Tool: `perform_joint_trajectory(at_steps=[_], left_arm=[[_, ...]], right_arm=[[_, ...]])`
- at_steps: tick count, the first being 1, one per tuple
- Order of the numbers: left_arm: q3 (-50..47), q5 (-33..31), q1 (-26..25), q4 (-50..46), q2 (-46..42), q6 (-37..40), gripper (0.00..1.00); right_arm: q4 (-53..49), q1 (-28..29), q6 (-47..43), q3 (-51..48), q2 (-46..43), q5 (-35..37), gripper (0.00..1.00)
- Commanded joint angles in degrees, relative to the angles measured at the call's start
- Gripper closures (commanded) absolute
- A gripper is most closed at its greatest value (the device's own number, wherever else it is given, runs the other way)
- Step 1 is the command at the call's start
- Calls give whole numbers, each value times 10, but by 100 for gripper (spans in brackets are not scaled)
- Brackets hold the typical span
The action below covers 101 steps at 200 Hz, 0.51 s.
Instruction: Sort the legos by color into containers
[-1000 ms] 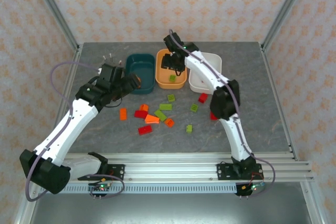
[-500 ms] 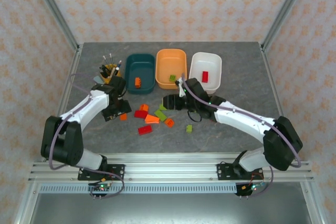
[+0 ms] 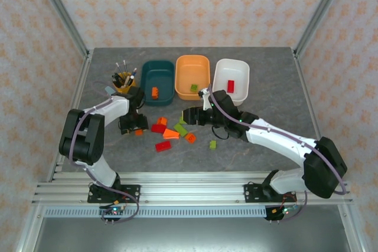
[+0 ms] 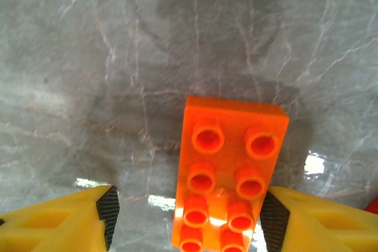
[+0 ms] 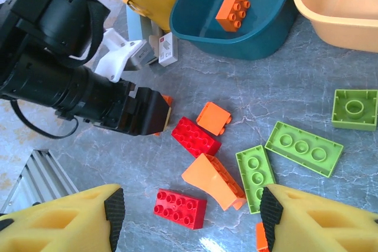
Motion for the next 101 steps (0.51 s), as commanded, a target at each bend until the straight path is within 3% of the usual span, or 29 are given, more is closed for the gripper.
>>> perform_joint_trajectory(at_steps=[1,33,68,101], left_arm=[[16,1,4,13,8,25,41],[0,5,3,31,9,25,61],[-11,-2,-2,35,-3,20,67],[13,-34,-25,-15,-67,7,68]], right_arm=[[15,1,8,-4,-4,-7,36],[12,1,10,-1,1,0,36],[10,1,13,7,12,2,36],[1,1,10,19,5,23,37]])
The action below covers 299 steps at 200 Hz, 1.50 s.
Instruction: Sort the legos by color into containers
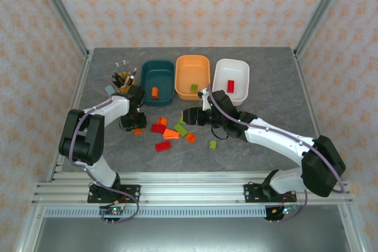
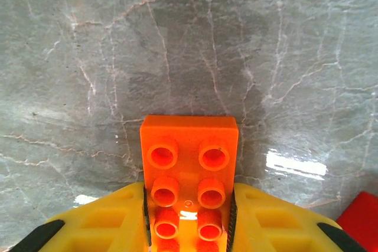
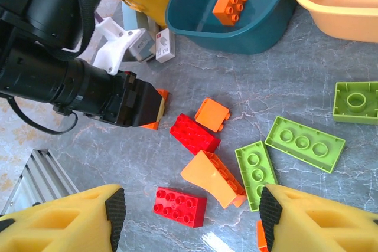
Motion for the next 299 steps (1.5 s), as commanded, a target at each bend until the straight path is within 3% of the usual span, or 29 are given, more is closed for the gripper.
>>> perform_joint_trajectory(at_steps=[1,30,57,99,155,212,253,299], left_arm=[[15,-33,-21,-37,-58,-13,68],[96,-40,-49,-96,-95,-27,68],[190,-36,-58,-115,-61,-30,68],[353,-29,-61,-112,68,-23,68],[523,-32,-70,-143,259,-16,68],[557,-38,-84,-163,332,-24,66],[567,-63,-89,-188,350,-34,41],[578,-67,-93,-187,302,-36,36]], right_arm=[[1,1,2,20,-6,25,37],[7,0,16,33,-24,78,36],[12,-4,37,67,-6,101,36],[-42,-37,73,168,65,107,37],[-119,-90,154,273,157,46,38],[-138,-97,170,300,186,36,38],[-142,-100,170,297,181,36,38],[-175,-100,131,300,150,69,38]])
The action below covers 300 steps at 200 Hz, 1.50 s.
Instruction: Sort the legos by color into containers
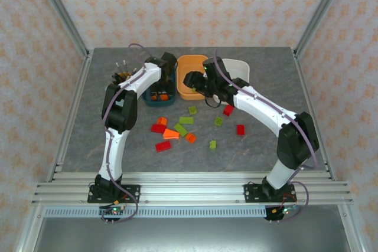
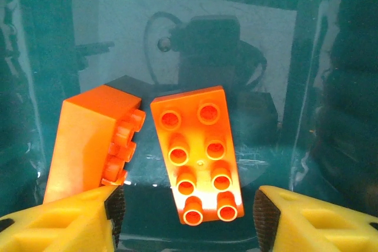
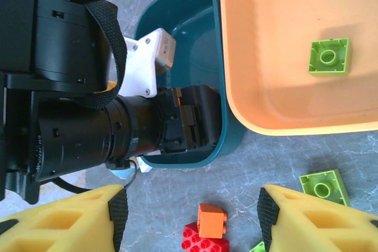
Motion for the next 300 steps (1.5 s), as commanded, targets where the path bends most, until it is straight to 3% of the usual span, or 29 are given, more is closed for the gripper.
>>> perform_joint_trajectory(at_steps=[1,41,75,92,116,152,169,246,300], left_arm=[[26,-23,-5,-23,-47,-7,36],[52,-64,-13,-53,-111,-16,35],[-32,-54,-30,-14,-242,-34,31],[-131,3,-55,57,-326,-60,29],[-292,36,-122,168,-438,-125,24],[-498,-9,-257,345,-565,-233,16],[-557,-22,-291,397,-589,-275,15],[-544,-15,-300,366,-589,-255,15],[-548,-20,-299,360,-600,-257,15]], right_arm=[[-30,-3,-28,18,-34,28,38],[-117,-3,-81,-9,-99,123,40],[-258,-23,-95,-66,-156,242,40],[-315,-60,-95,-105,-169,229,40],[-354,-129,-120,-160,-158,152,38],[-342,-157,-184,-187,-98,99,36],[-341,-160,-199,-184,-59,101,36],[-304,-171,-209,-192,26,84,46],[-281,-171,-197,-195,14,86,72]])
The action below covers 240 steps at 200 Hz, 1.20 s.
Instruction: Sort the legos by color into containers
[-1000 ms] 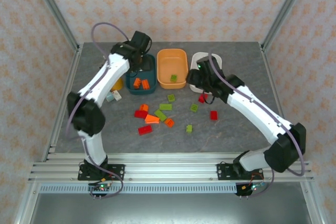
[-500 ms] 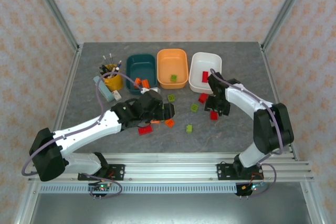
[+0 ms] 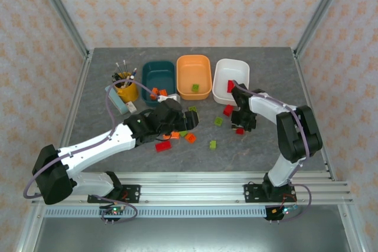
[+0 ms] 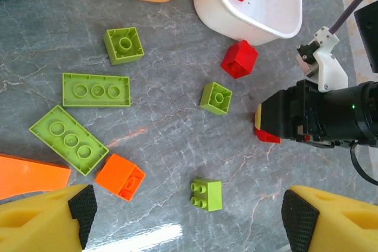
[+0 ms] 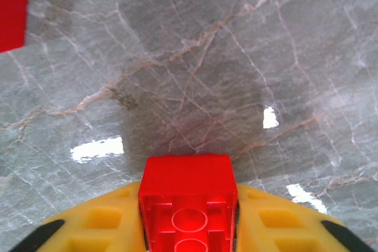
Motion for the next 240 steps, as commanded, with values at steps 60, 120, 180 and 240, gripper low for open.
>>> perform_joint_trajectory(at_steps=[60,120,180,240], left_arm=[[96,-28,33,-65,0,8,14],[219,37,121,-93,94,41,14],[295,54,142,-95,170,52,14],[305,56,142,-98,179,50,15]], right_arm=[[-37,-2,10,124,-88,41,77],[-62,-11,-20,394,132,-19,77],[-109,-15,-10,522,299,-54,73],[-118,-17,-3,542,325,-58,54]])
